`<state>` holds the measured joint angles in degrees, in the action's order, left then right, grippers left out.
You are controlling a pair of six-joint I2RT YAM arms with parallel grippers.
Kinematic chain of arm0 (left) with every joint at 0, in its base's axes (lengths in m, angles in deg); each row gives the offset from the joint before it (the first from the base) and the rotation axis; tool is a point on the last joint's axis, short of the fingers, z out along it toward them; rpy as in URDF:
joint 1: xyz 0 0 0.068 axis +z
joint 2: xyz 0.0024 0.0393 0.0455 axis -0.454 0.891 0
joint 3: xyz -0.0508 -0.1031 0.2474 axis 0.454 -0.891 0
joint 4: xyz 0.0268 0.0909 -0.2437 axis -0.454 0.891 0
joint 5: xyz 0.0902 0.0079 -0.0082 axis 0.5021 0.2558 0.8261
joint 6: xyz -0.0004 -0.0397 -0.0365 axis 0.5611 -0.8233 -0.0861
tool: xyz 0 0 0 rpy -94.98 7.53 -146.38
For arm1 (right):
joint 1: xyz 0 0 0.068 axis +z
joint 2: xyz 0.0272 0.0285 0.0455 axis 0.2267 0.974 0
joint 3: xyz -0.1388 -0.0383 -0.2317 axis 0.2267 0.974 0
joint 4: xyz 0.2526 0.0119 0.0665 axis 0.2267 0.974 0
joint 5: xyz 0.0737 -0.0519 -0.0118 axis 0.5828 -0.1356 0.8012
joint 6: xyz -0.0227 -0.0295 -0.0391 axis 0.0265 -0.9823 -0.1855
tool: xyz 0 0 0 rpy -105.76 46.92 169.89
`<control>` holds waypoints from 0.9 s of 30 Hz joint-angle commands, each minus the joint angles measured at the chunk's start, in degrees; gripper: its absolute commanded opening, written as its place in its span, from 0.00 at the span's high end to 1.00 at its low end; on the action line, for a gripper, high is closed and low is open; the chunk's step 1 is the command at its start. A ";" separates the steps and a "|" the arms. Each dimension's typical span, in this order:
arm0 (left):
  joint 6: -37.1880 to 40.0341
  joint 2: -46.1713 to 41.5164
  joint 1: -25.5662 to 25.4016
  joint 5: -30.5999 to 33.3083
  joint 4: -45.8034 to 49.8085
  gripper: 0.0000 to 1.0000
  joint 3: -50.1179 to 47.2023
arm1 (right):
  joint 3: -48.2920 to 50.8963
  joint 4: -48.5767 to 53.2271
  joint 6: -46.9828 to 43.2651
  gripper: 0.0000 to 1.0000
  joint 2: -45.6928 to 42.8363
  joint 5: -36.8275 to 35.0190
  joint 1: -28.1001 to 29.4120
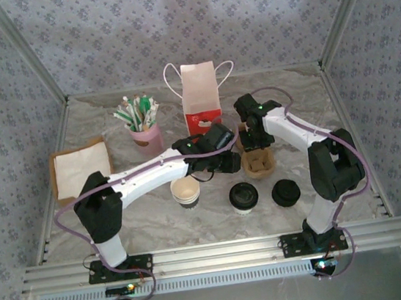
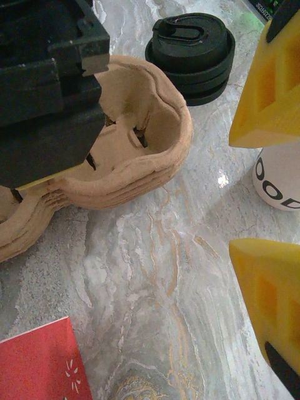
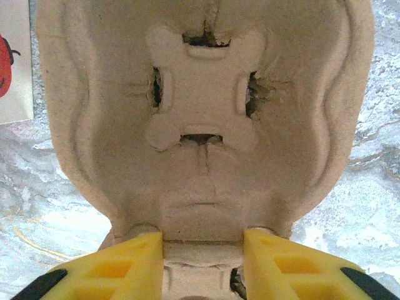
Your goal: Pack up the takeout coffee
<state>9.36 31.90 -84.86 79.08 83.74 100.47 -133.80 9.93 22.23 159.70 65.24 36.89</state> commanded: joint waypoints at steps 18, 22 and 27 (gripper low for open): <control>-0.54 1.42 0.20 -0.14 -0.97 0.58 3.24 | 1.94 1.55 0.34 0.64 -4.59 2.39 -1.35; -0.90 1.69 0.64 -0.16 -1.53 0.58 3.28 | 2.37 1.38 0.38 0.64 -5.04 2.99 -1.72; -0.88 1.70 0.91 -0.29 -1.88 0.58 3.36 | 1.92 1.88 0.38 0.63 -6.58 3.65 -1.85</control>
<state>8.90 33.28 -84.36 79.08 82.82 100.99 -131.99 10.37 22.23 155.56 67.90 35.41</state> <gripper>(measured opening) 0.423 0.366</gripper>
